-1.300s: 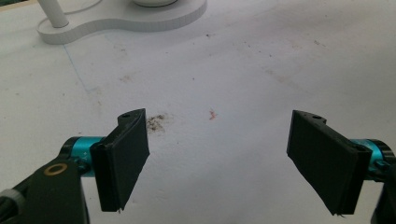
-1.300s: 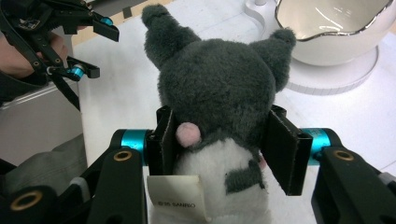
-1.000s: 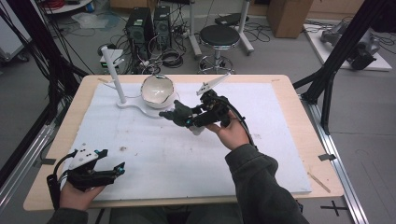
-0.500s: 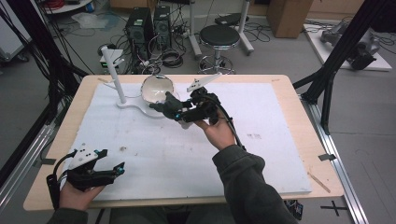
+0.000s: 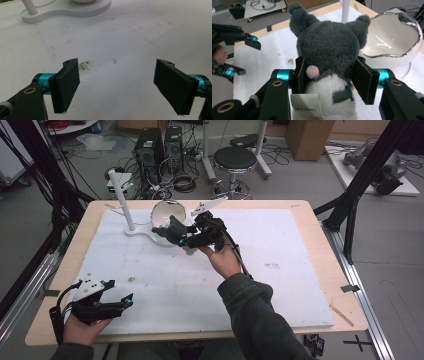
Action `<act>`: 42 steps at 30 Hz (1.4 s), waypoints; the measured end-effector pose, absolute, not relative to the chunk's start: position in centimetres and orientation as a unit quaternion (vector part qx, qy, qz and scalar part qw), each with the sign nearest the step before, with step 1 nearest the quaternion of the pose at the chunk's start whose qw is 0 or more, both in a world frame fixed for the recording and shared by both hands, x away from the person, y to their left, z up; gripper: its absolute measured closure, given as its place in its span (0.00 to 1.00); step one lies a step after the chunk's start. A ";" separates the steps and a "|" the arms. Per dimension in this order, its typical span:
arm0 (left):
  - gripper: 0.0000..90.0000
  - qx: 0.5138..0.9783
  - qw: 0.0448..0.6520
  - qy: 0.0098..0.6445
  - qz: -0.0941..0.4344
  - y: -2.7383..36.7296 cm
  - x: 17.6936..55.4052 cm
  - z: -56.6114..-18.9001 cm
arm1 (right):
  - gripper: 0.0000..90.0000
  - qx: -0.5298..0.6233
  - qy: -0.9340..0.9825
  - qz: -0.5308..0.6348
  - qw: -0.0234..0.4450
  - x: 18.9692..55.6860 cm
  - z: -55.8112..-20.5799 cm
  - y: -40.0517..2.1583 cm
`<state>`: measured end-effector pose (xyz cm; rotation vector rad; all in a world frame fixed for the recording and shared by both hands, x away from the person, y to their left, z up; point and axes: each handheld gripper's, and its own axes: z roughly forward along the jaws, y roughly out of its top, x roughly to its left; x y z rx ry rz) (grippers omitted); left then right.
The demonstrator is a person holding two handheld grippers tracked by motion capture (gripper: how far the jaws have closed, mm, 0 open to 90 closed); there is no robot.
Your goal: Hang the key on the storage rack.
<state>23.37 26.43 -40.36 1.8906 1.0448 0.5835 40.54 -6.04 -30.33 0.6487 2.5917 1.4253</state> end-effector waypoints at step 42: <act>0.23 0.759 0.439 0.421 0.232 26.5 23.5 -40.5 | 0.54 0.187 0.849 0.491 0.058 44.1 -28.0 1.5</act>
